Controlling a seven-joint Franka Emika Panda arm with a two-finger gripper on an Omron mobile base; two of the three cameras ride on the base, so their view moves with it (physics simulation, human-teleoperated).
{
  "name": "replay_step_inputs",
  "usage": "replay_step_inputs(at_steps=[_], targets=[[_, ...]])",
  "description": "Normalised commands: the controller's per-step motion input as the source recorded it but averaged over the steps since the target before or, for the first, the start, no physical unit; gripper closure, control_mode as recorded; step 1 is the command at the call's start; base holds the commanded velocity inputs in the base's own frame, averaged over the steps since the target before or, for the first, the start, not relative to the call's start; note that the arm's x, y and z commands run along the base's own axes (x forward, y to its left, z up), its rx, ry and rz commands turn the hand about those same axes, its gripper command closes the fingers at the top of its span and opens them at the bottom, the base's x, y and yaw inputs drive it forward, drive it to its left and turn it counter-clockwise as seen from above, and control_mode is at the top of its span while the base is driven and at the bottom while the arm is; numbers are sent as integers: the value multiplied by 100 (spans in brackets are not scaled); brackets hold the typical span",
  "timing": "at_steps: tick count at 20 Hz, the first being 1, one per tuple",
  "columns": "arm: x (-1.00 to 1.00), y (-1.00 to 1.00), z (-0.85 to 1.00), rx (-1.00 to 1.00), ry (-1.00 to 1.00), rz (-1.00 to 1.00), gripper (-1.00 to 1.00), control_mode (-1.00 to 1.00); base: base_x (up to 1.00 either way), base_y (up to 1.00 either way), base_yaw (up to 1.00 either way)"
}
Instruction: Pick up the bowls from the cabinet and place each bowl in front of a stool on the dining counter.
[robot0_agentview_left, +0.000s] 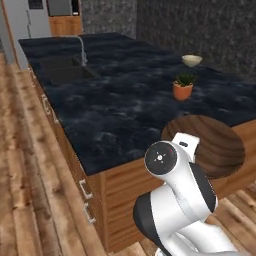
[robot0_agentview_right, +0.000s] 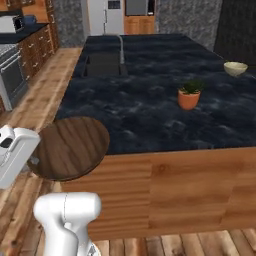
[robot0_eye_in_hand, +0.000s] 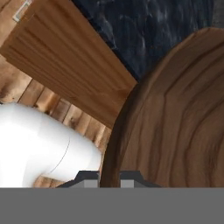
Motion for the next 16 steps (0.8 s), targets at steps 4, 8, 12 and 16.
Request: replay_step_inputs(at_steps=[4, 8, 12, 16], targets=[[0, 0, 0, 0, 0, 0, 100, 100, 3, -100, 0], [0, 0, 0, 0, 0, 0, 100, 100, 0, -100, 0], [0, 0, 0, 0, 0, 0, 100, 100, 0, -100, 0], [0, 0, 0, 0, 0, 0, 100, 100, 0, -100, 0]])
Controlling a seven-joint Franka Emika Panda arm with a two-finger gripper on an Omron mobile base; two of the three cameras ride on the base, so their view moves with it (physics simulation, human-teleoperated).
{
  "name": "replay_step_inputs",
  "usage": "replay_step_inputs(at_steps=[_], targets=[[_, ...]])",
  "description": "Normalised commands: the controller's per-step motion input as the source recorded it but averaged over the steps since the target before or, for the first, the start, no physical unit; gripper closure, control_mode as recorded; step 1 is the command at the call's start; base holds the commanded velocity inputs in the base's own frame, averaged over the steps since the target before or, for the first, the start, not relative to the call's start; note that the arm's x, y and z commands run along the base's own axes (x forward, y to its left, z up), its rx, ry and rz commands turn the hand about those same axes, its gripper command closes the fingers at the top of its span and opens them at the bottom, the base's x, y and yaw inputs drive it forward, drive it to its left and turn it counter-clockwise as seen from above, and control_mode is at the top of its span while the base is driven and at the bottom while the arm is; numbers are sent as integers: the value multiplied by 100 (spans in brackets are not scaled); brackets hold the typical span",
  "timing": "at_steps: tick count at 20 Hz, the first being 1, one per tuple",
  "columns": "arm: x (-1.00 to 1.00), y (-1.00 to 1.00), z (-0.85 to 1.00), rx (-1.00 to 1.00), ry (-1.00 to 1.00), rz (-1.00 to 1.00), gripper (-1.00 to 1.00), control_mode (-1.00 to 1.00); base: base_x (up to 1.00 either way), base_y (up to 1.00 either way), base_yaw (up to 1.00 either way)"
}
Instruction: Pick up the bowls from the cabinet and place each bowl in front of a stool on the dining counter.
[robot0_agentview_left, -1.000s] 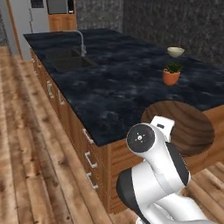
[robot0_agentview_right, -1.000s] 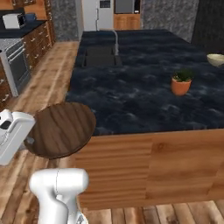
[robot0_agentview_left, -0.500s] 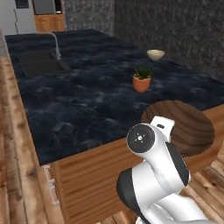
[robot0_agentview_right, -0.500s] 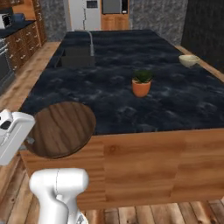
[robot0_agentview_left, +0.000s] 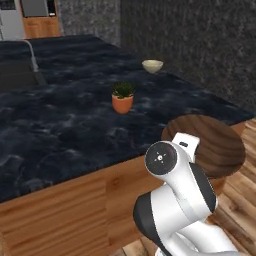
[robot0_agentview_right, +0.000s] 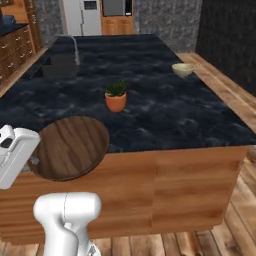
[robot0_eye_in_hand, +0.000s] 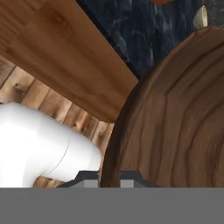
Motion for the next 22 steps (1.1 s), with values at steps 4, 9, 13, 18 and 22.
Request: replay_step_inputs(at_steps=[4, 9, 13, 18, 22], targets=[[0, 0, 0, 0, 0, 0, 100, 100, 0, -100, 0], [0, 0, 0, 0, 0, 0, 100, 100, 0, -100, 0], [0, 0, 0, 0, 0, 0, 100, 100, 0, -100, 0], [0, 0, 0, 0, 0, 0, 100, 100, 0, -100, 0], [0, 0, 0, 0, 0, 0, 100, 100, 0, -100, 1]])
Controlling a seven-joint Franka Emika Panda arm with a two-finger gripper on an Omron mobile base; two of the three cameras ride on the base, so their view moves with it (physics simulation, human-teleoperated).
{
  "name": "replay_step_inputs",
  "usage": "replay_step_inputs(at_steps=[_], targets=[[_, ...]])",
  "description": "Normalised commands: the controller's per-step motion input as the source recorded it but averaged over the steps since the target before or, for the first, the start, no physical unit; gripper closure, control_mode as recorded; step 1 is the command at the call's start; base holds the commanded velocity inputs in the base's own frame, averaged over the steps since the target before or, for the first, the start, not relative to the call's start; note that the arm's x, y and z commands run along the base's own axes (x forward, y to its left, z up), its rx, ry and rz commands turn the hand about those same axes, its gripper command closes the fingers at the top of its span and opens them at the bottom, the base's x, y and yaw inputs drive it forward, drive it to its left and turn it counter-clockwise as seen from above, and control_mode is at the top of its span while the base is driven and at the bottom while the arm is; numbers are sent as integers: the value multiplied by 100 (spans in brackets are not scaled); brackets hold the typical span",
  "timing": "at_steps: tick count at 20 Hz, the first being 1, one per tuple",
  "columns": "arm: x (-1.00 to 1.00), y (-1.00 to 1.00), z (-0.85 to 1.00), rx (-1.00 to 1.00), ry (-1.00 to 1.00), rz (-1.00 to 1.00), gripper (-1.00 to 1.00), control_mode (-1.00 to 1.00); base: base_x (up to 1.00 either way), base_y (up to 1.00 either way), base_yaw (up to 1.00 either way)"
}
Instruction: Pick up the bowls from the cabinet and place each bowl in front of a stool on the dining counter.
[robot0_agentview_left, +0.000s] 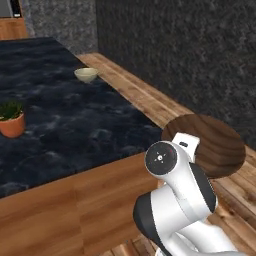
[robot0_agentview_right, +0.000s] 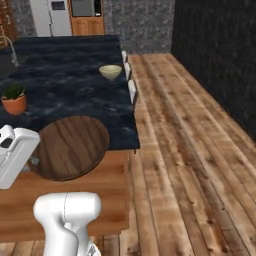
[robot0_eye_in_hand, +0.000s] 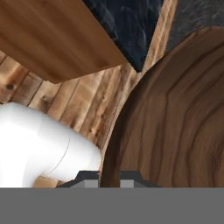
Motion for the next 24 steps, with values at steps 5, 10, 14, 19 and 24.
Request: replay_step_inputs(at_steps=[5, 10, 14, 19, 24], targets=[[0, 0, 0, 0, 0, 0, 100, 100, 0, -100, 3], [0, 0, 0, 0, 0, 0, 100, 100, 0, -100, 5], [0, 0, 0, 0, 0, 0, 100, 100, 1, -100, 8], [0, 0, 0, 0, 0, 0, 100, 100, 40, -100, 11], [0, 0, 0, 0, 0, 0, 100, 100, 74, -100, 21]])
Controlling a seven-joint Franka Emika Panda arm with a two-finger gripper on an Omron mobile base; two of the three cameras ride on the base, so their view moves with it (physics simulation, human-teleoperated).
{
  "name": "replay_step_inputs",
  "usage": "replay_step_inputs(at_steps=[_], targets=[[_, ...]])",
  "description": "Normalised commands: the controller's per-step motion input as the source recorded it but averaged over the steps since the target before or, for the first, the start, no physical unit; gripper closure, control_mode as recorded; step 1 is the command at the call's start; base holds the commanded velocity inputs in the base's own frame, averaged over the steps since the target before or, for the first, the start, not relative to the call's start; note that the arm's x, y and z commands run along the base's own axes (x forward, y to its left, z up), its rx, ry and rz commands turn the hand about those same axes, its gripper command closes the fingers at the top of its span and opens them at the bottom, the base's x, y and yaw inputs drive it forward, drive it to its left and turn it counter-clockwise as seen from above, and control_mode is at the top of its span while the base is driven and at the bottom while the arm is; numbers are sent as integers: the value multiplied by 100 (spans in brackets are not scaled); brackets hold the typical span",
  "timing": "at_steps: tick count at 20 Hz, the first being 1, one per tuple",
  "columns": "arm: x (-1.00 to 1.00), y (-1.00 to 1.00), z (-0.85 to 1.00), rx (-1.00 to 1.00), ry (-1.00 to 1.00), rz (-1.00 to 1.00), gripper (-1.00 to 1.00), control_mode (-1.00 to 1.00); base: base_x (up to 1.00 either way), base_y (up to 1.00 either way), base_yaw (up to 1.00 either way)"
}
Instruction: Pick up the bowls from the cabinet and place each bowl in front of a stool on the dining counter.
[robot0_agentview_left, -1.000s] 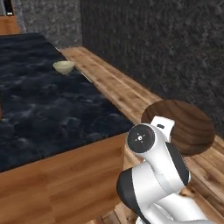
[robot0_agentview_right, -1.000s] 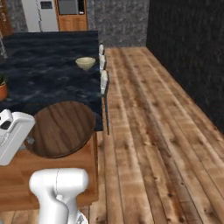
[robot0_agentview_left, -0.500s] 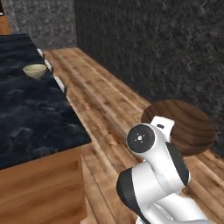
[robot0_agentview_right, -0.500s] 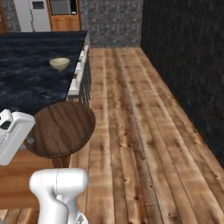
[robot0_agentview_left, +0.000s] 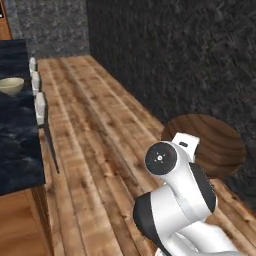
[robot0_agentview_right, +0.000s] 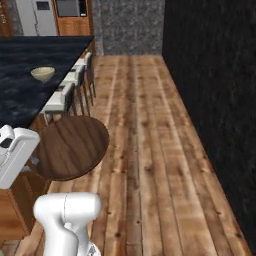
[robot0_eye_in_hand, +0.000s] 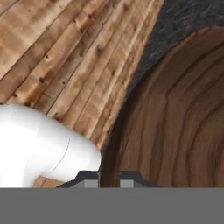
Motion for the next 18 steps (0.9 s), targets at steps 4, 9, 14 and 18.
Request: replay_step_inputs(at_steps=[4, 9, 14, 18], targets=[[0, 0, 0, 0, 0, 0, 100, 100, 86, -100, 29], [0, 0, 0, 0, 0, 0, 100, 100, 95, -86, 29], [0, 0, 0, 0, 0, 0, 100, 100, 100, -57, 29], [0, 0, 0, 0, 0, 0, 100, 100, 100, -30, 25]])
